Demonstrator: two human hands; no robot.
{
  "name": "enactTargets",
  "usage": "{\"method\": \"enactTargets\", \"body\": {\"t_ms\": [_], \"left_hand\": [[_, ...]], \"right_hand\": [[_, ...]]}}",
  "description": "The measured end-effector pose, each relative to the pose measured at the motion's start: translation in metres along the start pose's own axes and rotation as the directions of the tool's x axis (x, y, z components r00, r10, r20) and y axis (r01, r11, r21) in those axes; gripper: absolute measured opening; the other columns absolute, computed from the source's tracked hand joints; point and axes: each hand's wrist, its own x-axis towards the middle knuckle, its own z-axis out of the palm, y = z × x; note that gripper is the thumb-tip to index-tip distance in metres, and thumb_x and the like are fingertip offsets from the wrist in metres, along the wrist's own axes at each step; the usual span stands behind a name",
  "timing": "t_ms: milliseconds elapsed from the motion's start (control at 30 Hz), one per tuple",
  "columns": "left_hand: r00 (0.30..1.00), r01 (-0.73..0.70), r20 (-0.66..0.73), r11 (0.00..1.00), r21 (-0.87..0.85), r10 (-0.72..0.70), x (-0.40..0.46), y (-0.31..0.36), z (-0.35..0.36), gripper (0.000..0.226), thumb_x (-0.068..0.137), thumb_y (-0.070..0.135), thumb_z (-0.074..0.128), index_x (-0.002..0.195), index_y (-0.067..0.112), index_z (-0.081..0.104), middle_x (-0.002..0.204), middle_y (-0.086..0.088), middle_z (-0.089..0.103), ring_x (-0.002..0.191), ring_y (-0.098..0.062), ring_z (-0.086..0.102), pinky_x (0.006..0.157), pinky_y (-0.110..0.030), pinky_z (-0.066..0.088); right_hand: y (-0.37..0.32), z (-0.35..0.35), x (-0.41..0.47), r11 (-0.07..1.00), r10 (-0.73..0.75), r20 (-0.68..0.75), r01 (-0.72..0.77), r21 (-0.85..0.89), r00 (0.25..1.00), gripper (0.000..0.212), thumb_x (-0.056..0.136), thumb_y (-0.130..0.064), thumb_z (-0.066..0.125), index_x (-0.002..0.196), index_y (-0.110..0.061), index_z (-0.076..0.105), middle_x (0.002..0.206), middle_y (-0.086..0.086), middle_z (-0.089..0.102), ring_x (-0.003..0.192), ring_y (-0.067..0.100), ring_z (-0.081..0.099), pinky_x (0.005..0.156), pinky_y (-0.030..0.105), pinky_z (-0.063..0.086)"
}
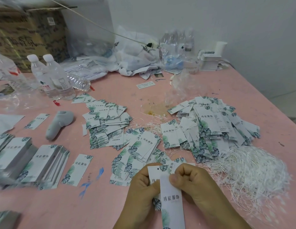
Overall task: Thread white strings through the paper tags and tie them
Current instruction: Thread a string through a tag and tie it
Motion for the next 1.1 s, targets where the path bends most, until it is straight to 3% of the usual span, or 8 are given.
{"method": "enactTargets", "body": {"t_ms": [167, 467, 600, 667, 733, 867, 1000, 1100], "left_hand": [[0.995, 0.068, 0.074, 0.991, -0.115, -0.060, -0.003, 0.005, 0.004, 0.058, 0.029, 0.014, 0.102, 0.081, 0.010, 0.077, 0.070, -0.021, 0.067, 0.052, -0.025, 0.065, 0.049, -0.032, 0.056], [0.993, 0.073, 0.090, 0.997, -0.008, -0.072, -0.003, 0.006, 0.003, 0.030, 0.048, 0.005, 0.086, 0.076, 0.006, 0.073, 0.067, -0.020, 0.067, 0.052, -0.025, 0.065, 0.049, -0.030, 0.054], [1.000, 0.008, -0.004, 0.999, 0.032, -0.008, 0.000, 0.001, 0.001, 0.042, 0.047, 0.010, 0.086, 0.087, 0.018, 0.073, 0.068, -0.018, 0.064, 0.051, -0.023, 0.059, 0.051, -0.029, 0.051], [0.996, -0.071, -0.041, 0.994, 0.078, 0.074, 0.002, -0.002, -0.002, 0.061, 0.050, 0.011, 0.086, 0.104, 0.027, 0.065, 0.076, -0.021, 0.067, 0.055, -0.024, 0.059, 0.053, -0.032, 0.051], [0.988, -0.136, -0.060, 0.983, 0.120, 0.144, 0.002, -0.003, -0.002, 0.060, 0.053, 0.011, 0.085, 0.105, 0.031, 0.061, 0.077, -0.015, 0.069, 0.053, -0.022, 0.058, 0.049, -0.031, 0.050], [0.989, -0.131, -0.043, 0.973, 0.192, 0.141, -0.002, -0.003, 0.001, 0.027, 0.056, 0.025, 0.082, 0.079, 0.015, 0.071, 0.064, -0.009, 0.062, 0.050, -0.018, 0.051, 0.047, -0.024, 0.043], [0.998, -0.060, 0.007, 0.976, 0.210, 0.060, -0.003, -0.005, -0.001, 0.032, 0.060, 0.034, 0.080, 0.083, 0.011, 0.077, 0.067, -0.012, 0.068, 0.055, -0.018, 0.060, 0.052, -0.025, 0.048], [0.997, -0.078, 0.023, 0.972, 0.220, 0.074, -0.002, -0.006, -0.003, 0.037, 0.066, 0.036, 0.083, 0.089, 0.007, 0.077, 0.074, -0.013, 0.071, 0.062, -0.019, 0.063, 0.056, -0.027, 0.049]], "right_hand": [[0.003, 0.002, 0.001, 0.996, 0.058, 0.062, -0.062, 0.069, 0.996, 0.035, 0.058, -0.040, 0.086, 0.060, -0.018, 0.059, 0.057, 0.011, 0.043, 0.043, 0.012, 0.030, 0.043, 0.021, 0.015], [0.009, 0.002, 0.003, 0.987, 0.070, 0.125, -0.087, 0.135, 0.990, 0.043, 0.051, -0.042, 0.094, 0.060, -0.017, 0.060, 0.064, 0.012, 0.043, 0.058, 0.018, 0.033, 0.058, 0.036, 0.013], [0.006, 0.000, 0.002, 0.999, 0.001, 0.081, -0.005, 0.051, 0.997, 0.034, 0.062, -0.040, 0.085, 0.066, -0.016, 0.062, 0.056, 0.013, 0.042, 0.048, 0.014, 0.030, 0.049, 0.027, 0.016], [0.004, 0.000, 0.000, 0.999, -0.042, 0.068, 0.039, 0.034, 0.997, 0.028, 0.068, -0.037, 0.082, 0.067, -0.015, 0.064, 0.051, 0.005, 0.047, 0.042, 0.010, 0.032, 0.042, 0.019, 0.023], [0.004, 0.001, 0.000, 0.996, -0.057, 0.055, 0.053, 0.067, 0.997, 0.022, 0.073, -0.028, 0.079, 0.066, -0.014, 0.064, 0.048, -0.001, 0.052, 0.039, 0.006, 0.038, 0.041, 0.015, 0.030], [0.004, 0.001, 0.000, 0.996, -0.067, 0.027, 0.066, 0.063, 0.997, 0.019, 0.073, -0.028, 0.075, 0.066, -0.013, 0.065, 0.050, 0.001, 0.052, 0.041, 0.009, 0.038, 0.043, 0.018, 0.029], [0.003, 0.001, 0.001, 0.996, -0.060, 0.037, 0.058, 0.062, 0.998, 0.019, 0.073, -0.025, 0.076, 0.066, -0.010, 0.066, 0.056, 0.006, 0.061, 0.046, 0.010, 0.054, 0.046, 0.016, 0.041], [0.002, 0.000, 0.002, 0.995, -0.041, 0.040, 0.037, 0.097, 0.998, 0.027, 0.075, -0.020, 0.080, 0.069, -0.004, 0.059, 0.051, 0.002, 0.059, 0.040, 0.005, 0.050, 0.042, 0.012, 0.038]]}}
